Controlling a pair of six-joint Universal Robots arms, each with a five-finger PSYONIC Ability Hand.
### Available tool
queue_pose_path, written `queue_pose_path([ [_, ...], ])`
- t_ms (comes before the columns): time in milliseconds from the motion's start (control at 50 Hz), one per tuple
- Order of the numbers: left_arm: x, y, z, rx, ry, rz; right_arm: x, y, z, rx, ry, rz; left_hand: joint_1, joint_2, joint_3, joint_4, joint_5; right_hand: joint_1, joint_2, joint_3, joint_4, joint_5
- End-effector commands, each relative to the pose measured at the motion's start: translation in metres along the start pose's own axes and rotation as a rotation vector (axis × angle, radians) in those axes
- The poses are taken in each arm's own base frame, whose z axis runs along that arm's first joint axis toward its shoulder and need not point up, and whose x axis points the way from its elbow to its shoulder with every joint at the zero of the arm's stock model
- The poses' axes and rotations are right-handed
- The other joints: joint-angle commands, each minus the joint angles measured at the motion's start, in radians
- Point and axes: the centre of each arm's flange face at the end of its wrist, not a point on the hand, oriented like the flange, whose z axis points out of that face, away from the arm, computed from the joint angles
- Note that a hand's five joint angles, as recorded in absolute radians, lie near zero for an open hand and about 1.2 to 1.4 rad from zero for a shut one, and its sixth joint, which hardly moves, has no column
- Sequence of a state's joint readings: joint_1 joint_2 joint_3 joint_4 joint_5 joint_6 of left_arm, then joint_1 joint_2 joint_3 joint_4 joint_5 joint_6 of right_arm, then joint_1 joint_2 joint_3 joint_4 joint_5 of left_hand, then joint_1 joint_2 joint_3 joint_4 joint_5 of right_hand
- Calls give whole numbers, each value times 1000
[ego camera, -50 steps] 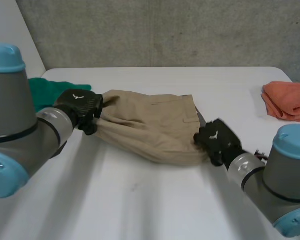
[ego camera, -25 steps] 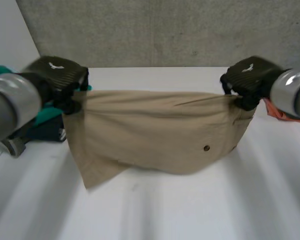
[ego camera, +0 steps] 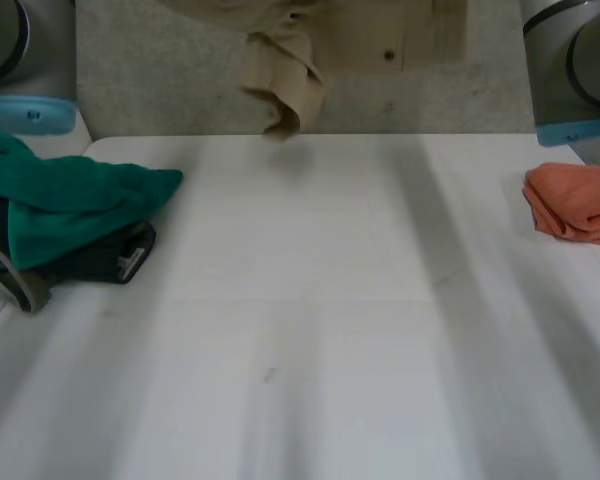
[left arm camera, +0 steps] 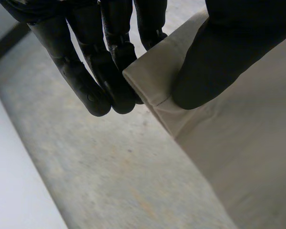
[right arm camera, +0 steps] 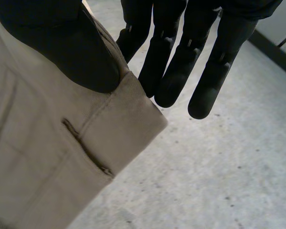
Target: Fold the laundry.
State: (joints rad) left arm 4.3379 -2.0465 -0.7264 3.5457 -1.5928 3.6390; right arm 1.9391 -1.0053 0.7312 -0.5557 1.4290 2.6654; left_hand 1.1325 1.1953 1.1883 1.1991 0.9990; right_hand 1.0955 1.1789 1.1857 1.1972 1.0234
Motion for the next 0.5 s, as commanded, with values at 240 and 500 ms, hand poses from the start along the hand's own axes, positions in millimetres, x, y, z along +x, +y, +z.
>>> queue_pose_path([
  [240,98,147,-154,-556,376,-91,-96,121,-147,-600,-389,-11,264,201,208,197,223,301,217,211,199,198],
  [500,98,141,-232,-819,510,-85,-111,121,-241,-920,-664,-25,264,201,208,197,223,301,217,211,199,198],
])
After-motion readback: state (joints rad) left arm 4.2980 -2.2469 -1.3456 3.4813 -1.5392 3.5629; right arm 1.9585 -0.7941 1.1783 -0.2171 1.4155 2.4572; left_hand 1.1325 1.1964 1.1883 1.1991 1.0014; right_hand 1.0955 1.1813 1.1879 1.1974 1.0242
